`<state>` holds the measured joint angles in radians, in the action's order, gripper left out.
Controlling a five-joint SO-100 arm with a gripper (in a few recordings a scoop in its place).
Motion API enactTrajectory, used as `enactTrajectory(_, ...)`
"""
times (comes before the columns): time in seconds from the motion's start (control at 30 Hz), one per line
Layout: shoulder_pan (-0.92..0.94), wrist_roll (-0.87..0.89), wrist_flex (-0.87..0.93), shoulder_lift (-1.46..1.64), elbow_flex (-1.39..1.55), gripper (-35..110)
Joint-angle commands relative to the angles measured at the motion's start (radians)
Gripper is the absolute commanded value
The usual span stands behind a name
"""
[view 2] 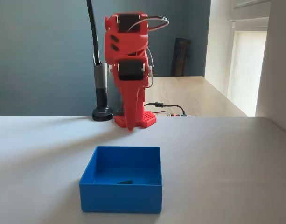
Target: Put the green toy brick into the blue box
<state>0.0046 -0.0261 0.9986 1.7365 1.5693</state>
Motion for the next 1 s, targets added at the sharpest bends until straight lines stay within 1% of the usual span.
enactTrajectory(0.0, -0.025, 0.000, -0.026, 0.258, 0.123, 0)
enactTrajectory(0.37, -0.086, 0.009, -0.149, 0.811, 0.707, 0)
enactTrajectory(0.63, -0.086, -0.032, -0.195, 1.224, 1.155, 0)
enactTrajectory(0.8, -0.086, -0.043, -0.195, 1.411, 1.331, 0)
enactTrajectory(0.97, -0.080, -0.049, -0.193, 1.522, 1.451, 0)
